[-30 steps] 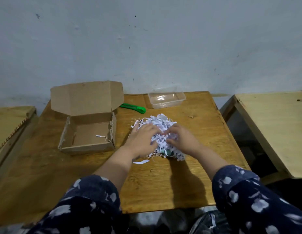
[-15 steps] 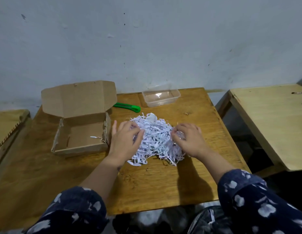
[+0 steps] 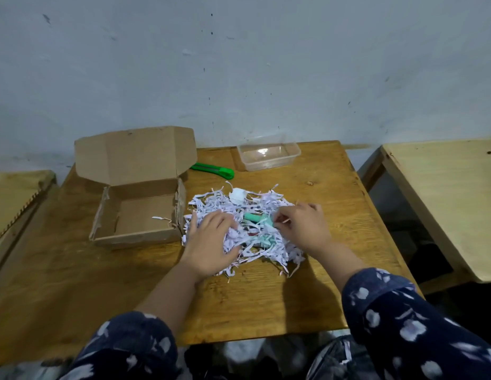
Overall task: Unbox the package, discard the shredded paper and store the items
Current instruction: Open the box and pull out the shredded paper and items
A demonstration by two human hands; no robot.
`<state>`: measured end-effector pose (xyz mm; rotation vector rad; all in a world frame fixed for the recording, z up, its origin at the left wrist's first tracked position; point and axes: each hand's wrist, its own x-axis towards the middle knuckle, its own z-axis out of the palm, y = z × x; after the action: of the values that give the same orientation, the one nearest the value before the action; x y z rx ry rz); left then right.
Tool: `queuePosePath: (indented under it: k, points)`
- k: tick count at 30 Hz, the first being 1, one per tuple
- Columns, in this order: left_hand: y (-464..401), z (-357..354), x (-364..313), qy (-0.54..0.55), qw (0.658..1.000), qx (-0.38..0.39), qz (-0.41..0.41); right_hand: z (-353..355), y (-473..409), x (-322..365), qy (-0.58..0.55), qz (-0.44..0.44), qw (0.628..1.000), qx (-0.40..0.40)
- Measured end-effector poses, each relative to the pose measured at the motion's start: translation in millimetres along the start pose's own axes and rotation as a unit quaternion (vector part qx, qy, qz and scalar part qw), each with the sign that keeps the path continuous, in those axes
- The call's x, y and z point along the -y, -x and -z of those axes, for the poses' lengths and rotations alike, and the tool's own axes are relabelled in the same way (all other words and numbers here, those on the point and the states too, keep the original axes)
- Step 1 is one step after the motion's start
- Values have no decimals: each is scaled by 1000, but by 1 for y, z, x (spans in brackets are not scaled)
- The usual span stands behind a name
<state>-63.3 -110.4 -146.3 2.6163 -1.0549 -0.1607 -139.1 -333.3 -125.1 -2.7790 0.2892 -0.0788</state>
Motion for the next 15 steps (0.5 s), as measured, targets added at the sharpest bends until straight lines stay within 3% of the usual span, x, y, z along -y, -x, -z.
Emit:
queuePosePath:
  k: [4, 7, 10, 15]
  points:
    - [12, -2, 0, 19, 1000, -11, 5, 2, -2, 3, 43, -7, 999, 7]
    - [11, -1, -9, 44, 998, -45, 25, 3, -8, 19, 52, 17, 998, -33]
    - [3, 0, -18, 4, 997, -65, 40, -1, -20, 37, 46, 62, 997, -27]
    - [2, -8, -15, -72, 992, 49, 91, -11, -39, 55, 128, 26, 989, 65]
